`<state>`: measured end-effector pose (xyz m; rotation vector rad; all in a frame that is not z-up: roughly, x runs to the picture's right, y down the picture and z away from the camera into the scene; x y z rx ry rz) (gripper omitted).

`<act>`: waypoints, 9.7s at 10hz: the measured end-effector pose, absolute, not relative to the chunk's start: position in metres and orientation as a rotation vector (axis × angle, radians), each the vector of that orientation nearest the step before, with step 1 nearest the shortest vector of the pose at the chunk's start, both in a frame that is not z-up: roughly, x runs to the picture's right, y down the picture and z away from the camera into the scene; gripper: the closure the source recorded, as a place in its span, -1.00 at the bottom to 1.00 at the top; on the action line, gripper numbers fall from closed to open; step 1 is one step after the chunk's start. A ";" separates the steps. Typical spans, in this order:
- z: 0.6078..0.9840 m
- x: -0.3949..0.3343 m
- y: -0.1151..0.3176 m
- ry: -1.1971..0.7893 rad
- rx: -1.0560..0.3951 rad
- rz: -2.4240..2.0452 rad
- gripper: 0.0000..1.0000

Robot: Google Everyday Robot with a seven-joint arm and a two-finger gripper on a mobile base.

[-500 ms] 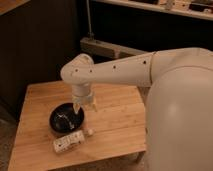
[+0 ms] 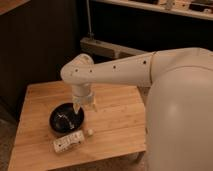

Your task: Place the bottle in the ceramic bowl

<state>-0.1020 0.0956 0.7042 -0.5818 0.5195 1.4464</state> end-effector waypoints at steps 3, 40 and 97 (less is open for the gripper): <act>0.704 -0.102 0.096 0.519 -0.582 1.446 -0.30; 0.687 -0.100 0.110 0.139 -0.658 0.968 -0.30; 0.755 -0.148 0.264 -0.506 -0.863 0.246 1.00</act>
